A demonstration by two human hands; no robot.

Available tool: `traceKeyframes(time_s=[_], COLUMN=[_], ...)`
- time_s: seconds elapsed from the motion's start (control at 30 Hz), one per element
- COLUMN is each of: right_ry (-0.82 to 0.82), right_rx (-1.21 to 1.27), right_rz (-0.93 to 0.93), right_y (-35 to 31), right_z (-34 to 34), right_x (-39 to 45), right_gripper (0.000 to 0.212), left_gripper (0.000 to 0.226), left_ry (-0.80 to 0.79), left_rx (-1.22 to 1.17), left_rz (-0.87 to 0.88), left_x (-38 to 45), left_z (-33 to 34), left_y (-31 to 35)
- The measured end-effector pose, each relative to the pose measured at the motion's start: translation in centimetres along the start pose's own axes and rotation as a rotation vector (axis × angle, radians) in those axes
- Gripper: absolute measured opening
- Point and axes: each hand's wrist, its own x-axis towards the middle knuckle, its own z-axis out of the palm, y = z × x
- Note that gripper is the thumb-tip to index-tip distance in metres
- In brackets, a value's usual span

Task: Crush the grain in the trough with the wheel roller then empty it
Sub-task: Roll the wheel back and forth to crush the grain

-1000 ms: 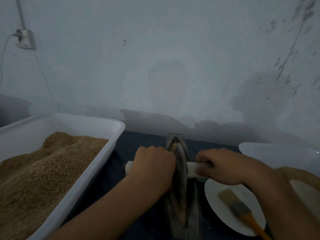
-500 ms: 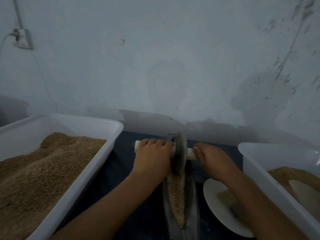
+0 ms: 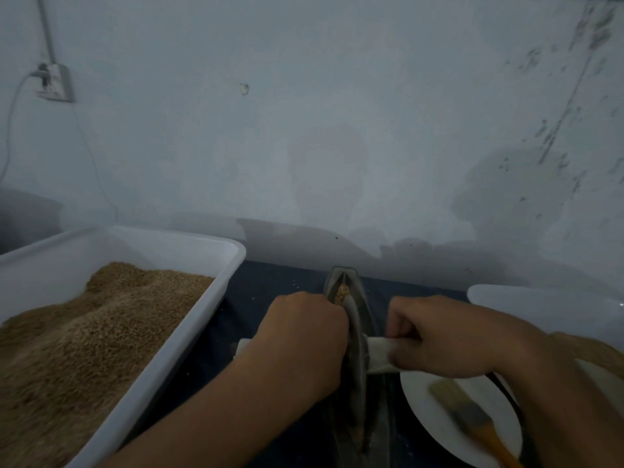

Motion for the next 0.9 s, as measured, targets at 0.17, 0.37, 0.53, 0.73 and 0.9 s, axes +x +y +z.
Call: traceKeyframes(time_s=[0.17,0.37,0.53,0.73,0.9], right_ry=[-0.025,0.094,0.461,0.546,0.244], right_rx=[0.016,0.022,0.048,0.010,0.144], right_rz=[0.013,0.079,0.133,0.092,0.064], right_y=[0.1,2.9,3.7,3.9,4.0], right_z=[0.0,2.4,4.8,5.4,3.2], right_x=[0.2,3.1,6.2,6.7,4.3], right_gripper=[0.027,0.016,0.028,0.026,0.017], left_gripper=[0.039,0.024,0.038,0.041,0.032], left_ry=[-0.027,0.161,0.358,0.348,0.178], left_rx=[-0.041,-0.003,-0.044,-0.069,-0.013], left_rz=[-0.019,-0.092,-0.118,-0.130,-0.108], left_x=[0.1,3.2,5.5,5.6,4.2], left_z=[-0.2,2.5,6.1,6.1,3.5], left_y=[-0.4,-1.1,-2.3,-2.6,-1.6])
